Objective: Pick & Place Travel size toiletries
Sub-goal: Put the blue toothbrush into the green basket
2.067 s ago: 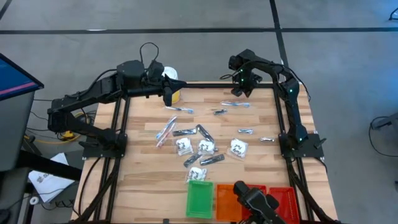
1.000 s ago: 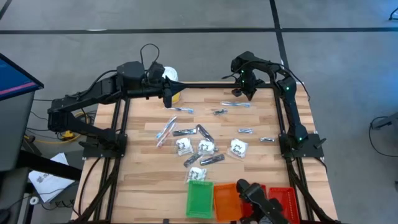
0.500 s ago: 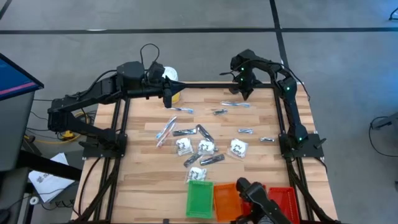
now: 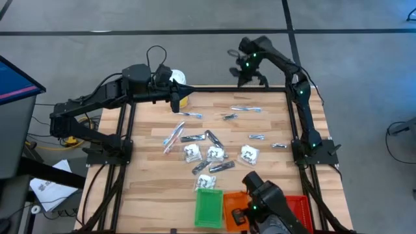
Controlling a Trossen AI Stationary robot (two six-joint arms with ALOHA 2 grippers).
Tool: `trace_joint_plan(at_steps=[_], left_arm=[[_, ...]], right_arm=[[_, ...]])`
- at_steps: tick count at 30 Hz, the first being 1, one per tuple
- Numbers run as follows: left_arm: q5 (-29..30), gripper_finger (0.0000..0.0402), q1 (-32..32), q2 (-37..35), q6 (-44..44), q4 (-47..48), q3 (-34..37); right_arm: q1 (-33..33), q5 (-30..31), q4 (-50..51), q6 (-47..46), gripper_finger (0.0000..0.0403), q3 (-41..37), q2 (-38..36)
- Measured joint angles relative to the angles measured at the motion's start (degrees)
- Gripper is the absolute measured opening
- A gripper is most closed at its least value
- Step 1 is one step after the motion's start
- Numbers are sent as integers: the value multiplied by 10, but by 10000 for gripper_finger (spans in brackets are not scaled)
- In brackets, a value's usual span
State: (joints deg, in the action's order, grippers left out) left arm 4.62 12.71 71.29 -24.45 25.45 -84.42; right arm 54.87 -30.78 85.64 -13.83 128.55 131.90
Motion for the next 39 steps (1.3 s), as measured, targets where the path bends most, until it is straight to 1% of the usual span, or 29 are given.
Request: trace_joint_plan(at_steps=[4, 7, 9, 10, 13, 17, 20, 25, 28, 32, 35, 39], left_arm=[[9, 0, 0, 0, 16, -3, 3], [40, 0, 9, 0, 38, -2, 29], [41, 0, 27, 3, 38, -1, 52], [34, 0, 38, 11, 32, -11, 63], [-27, 0, 71, 52, 28, -32, 82], [-124, 0, 91, 156, 30, -71, 64], [-166, 0, 94, 256, 27, -86, 10], [-202, 0, 90, 422, 12, -81, -144], [-199, 0, 89, 498, -23, -62, -242], [-159, 0, 99, 583, -81, -23, -358], [-155, 0, 109, 641, -151, -5, -412], [-155, 0, 111, 698, -259, -18, -449]], right_arm=[[-5, 0, -4, 2, 0, 66, -2], [-9, -23, 11, 13, 0, 49, -30], [-15, -15, 38, 35, 0, 49, -49], [-16, -1, 48, 40, 0, 49, -61], [-23, 34, 43, 28, 0, 49, -107], [-29, 59, 43, 4, 0, 50, -184], [-29, 74, 44, -11, 0, 50, -240], [-24, 77, 44, -27, 0, 50, -340], [-20, 83, 44, -37, 0, 50, -386], [-17, 81, 44, -42, 0, 50, -431], [-16, 72, 44, -38, 0, 50, -453], [-16, 45, 44, -30, 0, 50, -472]])
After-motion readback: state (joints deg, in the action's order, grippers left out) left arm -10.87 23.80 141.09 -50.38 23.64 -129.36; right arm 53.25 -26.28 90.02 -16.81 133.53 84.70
